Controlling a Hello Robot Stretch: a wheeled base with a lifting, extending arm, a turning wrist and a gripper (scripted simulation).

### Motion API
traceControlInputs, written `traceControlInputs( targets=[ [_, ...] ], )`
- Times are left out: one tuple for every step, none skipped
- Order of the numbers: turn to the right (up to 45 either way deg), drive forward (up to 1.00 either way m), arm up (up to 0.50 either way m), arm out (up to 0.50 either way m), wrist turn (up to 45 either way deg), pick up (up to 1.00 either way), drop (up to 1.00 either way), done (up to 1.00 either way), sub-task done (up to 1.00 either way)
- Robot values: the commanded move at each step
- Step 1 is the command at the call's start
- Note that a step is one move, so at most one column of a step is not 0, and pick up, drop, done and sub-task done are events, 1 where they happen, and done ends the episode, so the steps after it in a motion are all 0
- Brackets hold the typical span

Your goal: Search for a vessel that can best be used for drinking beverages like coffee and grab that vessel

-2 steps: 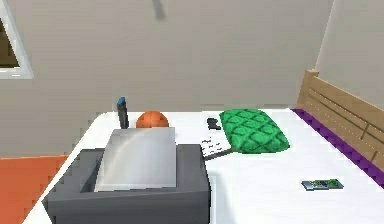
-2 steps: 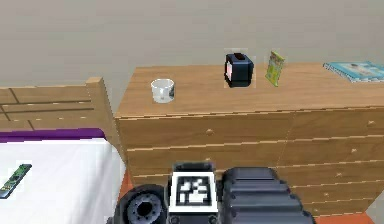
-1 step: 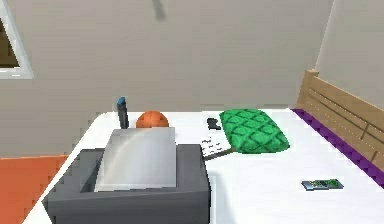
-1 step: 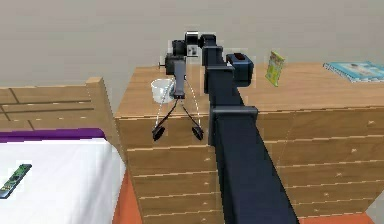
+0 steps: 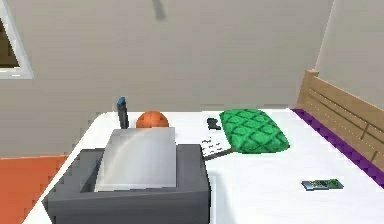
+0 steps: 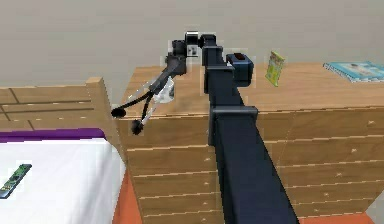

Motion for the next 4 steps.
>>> traceControlInputs(
  targets=[
    [0.0,0.00,0.00,0.00,45.0,0.00,0.00,0.00,0.00],
    [0.0,0.00,0.00,0.00,45.0,0.00,0.00,0.00,0.00],
    [0.0,0.00,0.00,0.00,18.0,0.00,0.00,0.00,0.00],
    [0.0,0.00,-0.08,0.00,0.0,0.00,0.00,0.00,0.00]
  ],
)
